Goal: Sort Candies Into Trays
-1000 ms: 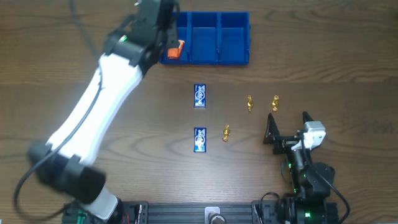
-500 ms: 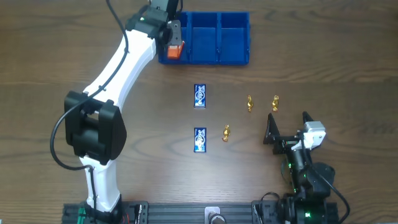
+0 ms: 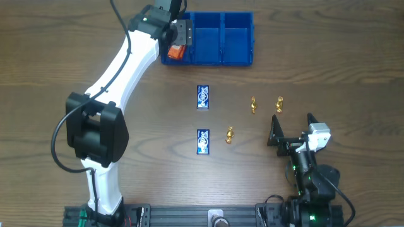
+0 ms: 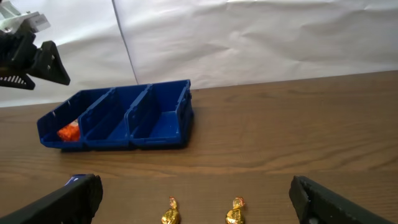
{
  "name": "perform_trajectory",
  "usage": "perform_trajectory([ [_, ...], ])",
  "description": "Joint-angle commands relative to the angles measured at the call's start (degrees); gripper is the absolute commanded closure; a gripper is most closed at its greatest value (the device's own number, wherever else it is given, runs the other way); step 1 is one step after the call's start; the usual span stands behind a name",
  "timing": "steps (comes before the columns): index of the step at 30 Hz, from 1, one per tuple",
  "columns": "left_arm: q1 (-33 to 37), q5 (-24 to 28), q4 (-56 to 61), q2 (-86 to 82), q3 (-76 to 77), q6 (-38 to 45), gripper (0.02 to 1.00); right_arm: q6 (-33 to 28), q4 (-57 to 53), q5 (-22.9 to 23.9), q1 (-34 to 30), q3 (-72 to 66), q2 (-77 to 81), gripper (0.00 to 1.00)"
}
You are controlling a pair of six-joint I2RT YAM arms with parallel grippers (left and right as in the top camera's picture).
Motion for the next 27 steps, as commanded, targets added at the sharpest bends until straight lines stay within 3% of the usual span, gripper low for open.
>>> perform_trajectory([
  [1, 0.2, -2.2, 2.0, -15.9, -3.3, -0.2, 0.097, 0.2, -0.4, -0.3, -0.2, 0.0, -0.3, 0.001],
  [3, -0.2, -4.0, 6.5, -26.3, -9.6, 2.5, 0.023, 0.2, -0.4, -0.3, -0.2, 0.0, -0.3, 0.001],
  [8, 2.3, -3.6, 21.2, -54.9, -33.1, 6.9, 0.018, 0.2, -0.4, -0.3, -0.2, 0.0, -0.3, 0.001],
  [11, 8.6, 0.9, 22.5, -75.8, -50.0, 7.6, 0.018, 0.2, -0.4, -0.3, -0.2, 0.0, -0.3, 0.001],
  [16, 14.6, 2.1, 21.9, -100.2, -69.7, 13.1, 0.018, 0.2, -0.4, -0.3, -0.2, 0.0, -0.3, 0.001],
  [21, 16.9, 3.4, 22.9, -114.2, -85.6, 15.9, 0.020, 0.2, -0.4, -0.3, -0.2, 0.0, -0.3, 0.001],
  [27, 18.1, 9.6, 27.9, -117.0, -98.3, 15.8, 0.023, 0.2, -0.4, -0.3, -0.2, 0.0, -0.3, 0.001],
])
